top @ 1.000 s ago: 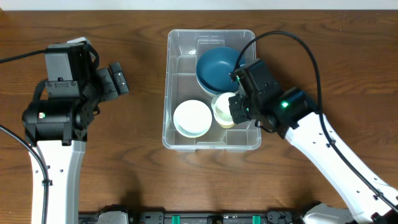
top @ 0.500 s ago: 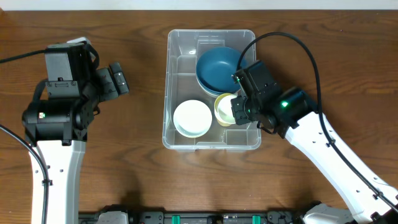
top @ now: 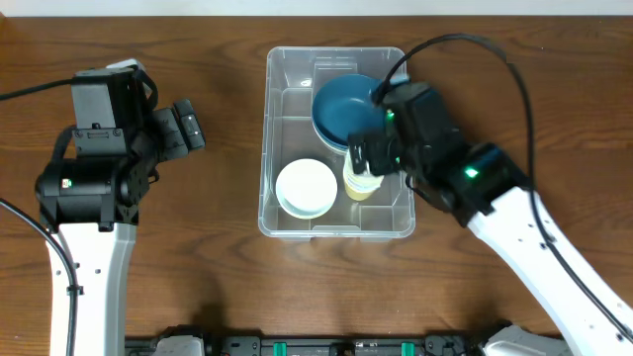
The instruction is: Pack container
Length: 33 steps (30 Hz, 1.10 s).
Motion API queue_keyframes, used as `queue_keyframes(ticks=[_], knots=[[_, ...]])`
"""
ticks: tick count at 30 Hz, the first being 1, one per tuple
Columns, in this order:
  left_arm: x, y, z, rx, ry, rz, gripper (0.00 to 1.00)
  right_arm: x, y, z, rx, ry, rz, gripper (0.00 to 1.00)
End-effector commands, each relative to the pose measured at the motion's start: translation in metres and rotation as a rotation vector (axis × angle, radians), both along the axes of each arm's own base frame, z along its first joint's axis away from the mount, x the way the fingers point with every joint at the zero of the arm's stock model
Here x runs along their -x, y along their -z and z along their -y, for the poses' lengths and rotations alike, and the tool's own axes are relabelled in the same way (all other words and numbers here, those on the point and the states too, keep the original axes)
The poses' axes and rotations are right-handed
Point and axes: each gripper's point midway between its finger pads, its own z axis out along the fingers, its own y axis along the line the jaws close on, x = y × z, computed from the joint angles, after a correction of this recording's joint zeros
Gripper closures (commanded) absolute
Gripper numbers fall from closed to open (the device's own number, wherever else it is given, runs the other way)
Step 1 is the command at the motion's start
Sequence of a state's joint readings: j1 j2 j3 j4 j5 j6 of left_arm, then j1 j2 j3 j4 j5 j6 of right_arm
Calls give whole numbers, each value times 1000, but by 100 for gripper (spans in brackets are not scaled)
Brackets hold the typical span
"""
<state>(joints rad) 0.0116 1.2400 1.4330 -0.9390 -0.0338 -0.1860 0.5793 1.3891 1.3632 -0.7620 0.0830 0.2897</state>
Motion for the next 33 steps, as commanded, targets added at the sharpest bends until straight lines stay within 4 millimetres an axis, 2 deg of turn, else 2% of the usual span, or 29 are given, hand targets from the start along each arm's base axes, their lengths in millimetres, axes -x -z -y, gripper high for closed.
queue_keyframes(ticks=[1, 4, 6, 11, 15, 19, 22, 25, 29, 33], knots=[[0, 0, -4, -8, -15, -3, 2, 2, -49, 8, -49, 10, 126, 1], [0, 0, -4, -8, -15, -3, 2, 8, -57, 8, -79, 4, 138, 1], [0, 0, -4, -8, -15, -3, 2, 12, -56, 6, -83, -13, 125, 1], [0, 0, -4, -8, -15, -3, 2, 14, -51, 16, -34, 7, 117, 1], [0, 0, -4, -8, -15, -3, 2, 14, -62, 22, 6, -10, 173, 1], [0, 0, -4, -8, -15, -3, 2, 19, -85, 46, 23, 76, 252, 1], [0, 0, -4, -8, -15, -3, 2, 32, -109, 69, 0, 159, 321, 1], [0, 0, -4, -8, -15, -3, 2, 46, -124, 94, 6, 223, 364, 1], [0, 0, -4, -8, -15, -3, 2, 64, -123, 137, 27, 329, 381, 1], [0, 0, -4, -8, -15, -3, 2, 77, -96, 178, 38, 447, 367, 1]])
